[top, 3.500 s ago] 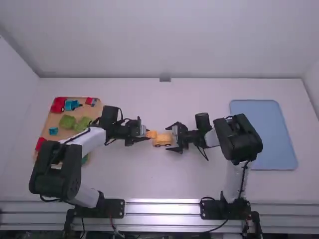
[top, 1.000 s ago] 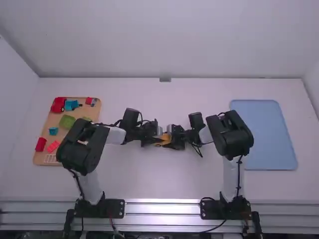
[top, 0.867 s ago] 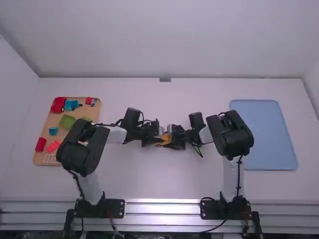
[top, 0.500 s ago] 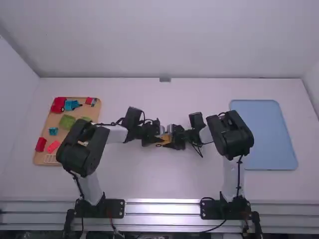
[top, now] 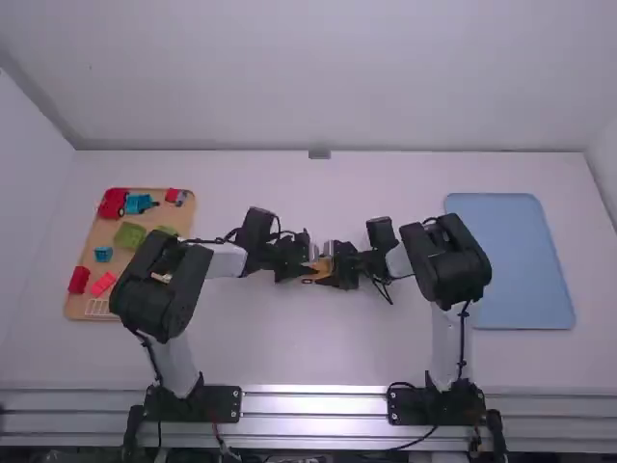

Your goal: Assemble lego blocks to make yellow taxi

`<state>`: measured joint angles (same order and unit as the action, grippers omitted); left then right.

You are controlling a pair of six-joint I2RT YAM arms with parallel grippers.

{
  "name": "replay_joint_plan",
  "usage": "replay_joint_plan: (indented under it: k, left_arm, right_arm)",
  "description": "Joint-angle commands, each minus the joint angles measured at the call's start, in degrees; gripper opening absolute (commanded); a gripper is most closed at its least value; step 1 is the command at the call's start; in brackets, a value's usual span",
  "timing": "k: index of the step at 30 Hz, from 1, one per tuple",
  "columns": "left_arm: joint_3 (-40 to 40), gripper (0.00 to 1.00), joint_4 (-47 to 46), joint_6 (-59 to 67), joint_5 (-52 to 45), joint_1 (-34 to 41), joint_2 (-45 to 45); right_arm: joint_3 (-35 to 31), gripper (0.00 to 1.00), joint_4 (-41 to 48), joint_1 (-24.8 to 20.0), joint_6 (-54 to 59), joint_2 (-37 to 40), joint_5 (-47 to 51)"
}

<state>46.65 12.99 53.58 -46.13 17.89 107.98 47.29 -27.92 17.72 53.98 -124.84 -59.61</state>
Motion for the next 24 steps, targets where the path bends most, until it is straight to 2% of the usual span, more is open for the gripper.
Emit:
replay_joint_plan:
  k: [1,5,6,13,15,19,20,24]
  left_arm:
    - [-0.17,0.30,-0.24,-0.17,4.59,0.90,1.22]
    - [-0.17,0.31,-0.50,0.09,2.19,-0.72,0.26]
    - [-0.17,0.36,-0.50,0.33,0.31,-1.51,0.11]
    - [-0.17,0.48,-0.48,2.01,-7.54,-6.03,0.00]
    - [-0.20,0.56,-0.24,2.86,-9.44,-7.15,0.00]
    - [-0.20,0.63,-0.09,3.89,-11.96,-8.68,-0.15]
    - [-0.20,0.99,-0.48,3.91,-11.54,-9.29,-0.63]
    - [-0.22,0.99,-2.40,3.89,-11.52,-12.26,-3.32]
  right_arm:
    - [0.70,0.55,-0.11,1.73,0.22,-1.29,-0.55]
    - [0.70,0.55,-0.09,1.75,0.24,-1.29,-0.52]
    - [0.70,0.55,-0.09,1.79,0.24,-1.29,-0.52]
    - [0.70,0.55,-0.13,1.75,-0.15,-1.29,-0.52]
    - [0.70,0.55,-0.13,1.73,-0.17,-1.29,-0.52]
    - [0.70,0.55,-0.13,1.73,-0.17,-1.29,-0.52]
    - [0.70,0.55,-0.11,1.75,-0.17,-1.29,-0.48]
    - [0.70,0.55,-0.11,1.73,-0.17,-1.29,-0.52]
